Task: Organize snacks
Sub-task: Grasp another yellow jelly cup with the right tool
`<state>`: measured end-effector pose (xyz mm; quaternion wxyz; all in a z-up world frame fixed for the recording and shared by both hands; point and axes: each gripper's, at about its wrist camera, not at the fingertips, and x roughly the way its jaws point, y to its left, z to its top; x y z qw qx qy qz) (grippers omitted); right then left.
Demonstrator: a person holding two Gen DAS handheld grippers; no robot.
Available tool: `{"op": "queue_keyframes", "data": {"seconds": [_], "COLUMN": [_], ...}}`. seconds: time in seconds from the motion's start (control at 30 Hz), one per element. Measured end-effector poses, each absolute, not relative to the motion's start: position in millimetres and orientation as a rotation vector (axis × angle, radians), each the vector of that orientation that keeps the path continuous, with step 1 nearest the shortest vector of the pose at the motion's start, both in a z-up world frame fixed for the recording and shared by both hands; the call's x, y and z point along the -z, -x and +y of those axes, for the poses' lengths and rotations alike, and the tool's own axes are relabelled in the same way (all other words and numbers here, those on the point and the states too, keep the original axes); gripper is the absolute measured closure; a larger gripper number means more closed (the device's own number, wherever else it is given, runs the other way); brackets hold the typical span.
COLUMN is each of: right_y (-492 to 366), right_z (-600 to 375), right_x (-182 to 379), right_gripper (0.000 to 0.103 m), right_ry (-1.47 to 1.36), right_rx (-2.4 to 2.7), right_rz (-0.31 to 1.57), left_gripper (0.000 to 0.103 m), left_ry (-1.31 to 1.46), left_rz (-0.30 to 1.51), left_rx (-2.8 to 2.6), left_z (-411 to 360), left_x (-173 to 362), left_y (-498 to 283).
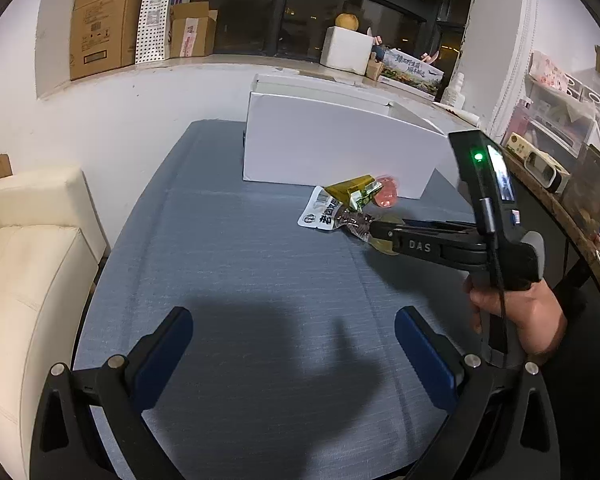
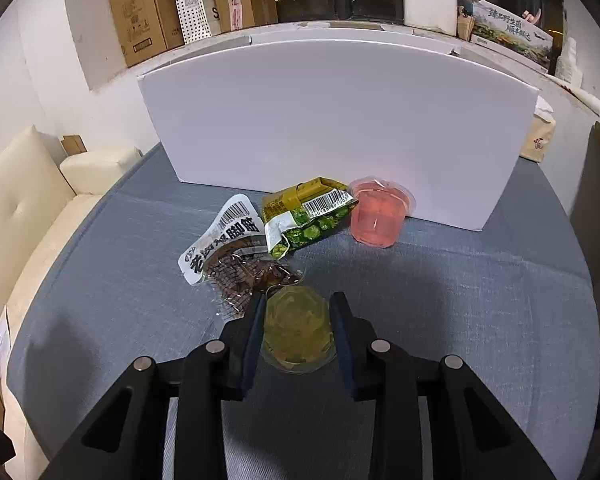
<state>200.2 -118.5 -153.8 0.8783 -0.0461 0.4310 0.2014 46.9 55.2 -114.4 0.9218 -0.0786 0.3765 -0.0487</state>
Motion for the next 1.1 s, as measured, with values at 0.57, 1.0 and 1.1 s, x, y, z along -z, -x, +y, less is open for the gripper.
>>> {"op": "queue_keyframes", "data": {"seconds": [0.57,1.0,1.1], "right_y": [-140,-93,-88], "right_z": [-199,-248,-255], "right_x": [107,94,94], "right_gripper": [0.068,0.068,0.068], "right_ry": [-0.029,-0.108,-0.115], "right_rx": [-0.429,-0.391,-0.381], "right_rz": [0.796,0.761,0.761], "left_gripper": [0.000,0.000,0.000], "left_ry": [0.085,-0.058,-0.053], "left_rz": [0.748,0.806,0.849], "left_rx": [0.161,0.179,0.169], "left_z": [17,-45,-46], "left_x": [99,130,145], "left_y": [-104,-206,-234]}}
